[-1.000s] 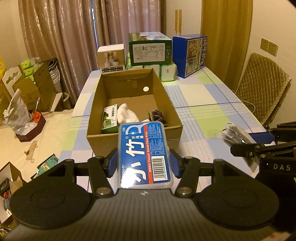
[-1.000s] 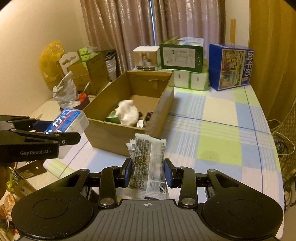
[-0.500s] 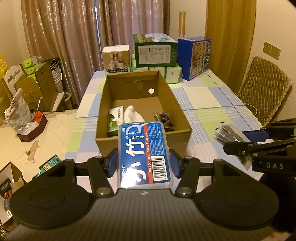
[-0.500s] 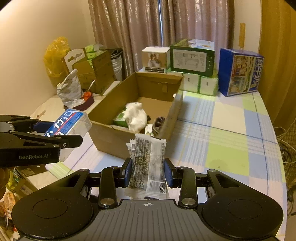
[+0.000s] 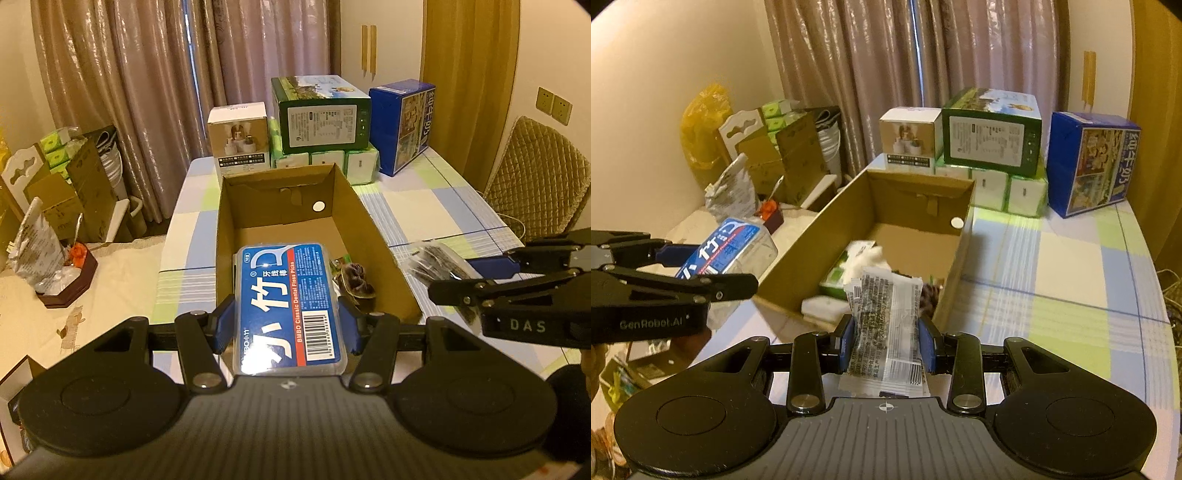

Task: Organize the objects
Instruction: 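Carry the toothpick case and snack packet over the cardboard box, then lower both items into the box and open both grippers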

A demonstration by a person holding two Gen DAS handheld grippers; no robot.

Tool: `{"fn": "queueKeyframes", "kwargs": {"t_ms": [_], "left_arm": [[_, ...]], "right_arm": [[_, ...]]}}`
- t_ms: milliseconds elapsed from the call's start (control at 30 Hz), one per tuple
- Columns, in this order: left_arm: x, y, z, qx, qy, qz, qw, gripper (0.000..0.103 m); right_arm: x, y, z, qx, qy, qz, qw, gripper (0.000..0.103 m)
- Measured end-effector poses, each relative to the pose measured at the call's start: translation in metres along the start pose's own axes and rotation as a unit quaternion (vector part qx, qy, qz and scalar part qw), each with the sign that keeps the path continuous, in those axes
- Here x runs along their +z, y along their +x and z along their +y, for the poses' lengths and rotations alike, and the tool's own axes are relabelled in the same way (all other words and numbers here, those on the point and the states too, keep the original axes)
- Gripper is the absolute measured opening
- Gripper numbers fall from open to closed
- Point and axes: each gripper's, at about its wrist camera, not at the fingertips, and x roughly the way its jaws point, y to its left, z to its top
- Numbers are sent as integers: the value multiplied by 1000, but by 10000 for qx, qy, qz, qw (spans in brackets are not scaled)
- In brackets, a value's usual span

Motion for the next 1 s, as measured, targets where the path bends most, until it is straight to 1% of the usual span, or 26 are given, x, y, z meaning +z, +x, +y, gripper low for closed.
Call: {"fn": "queueKeyframes", "kwargs": {"t_ms": [367,667,967,1000], "left_arm": [[15,56,10,-81,92,311,9994,52],[21,87,16,-127,91,460,9988,52],[24,113,19,-129,93,522,9985,52],[24,115,20,-124,87,481,9987,57]], "right_arm": [[20,49,-21,-90,204,190,9996,34],[27,70,-24,-73,213,251,9994,34],[32,85,-31,-89,307,291,9991,34],[32,85,-32,-83,320,294,9990,34]]}}
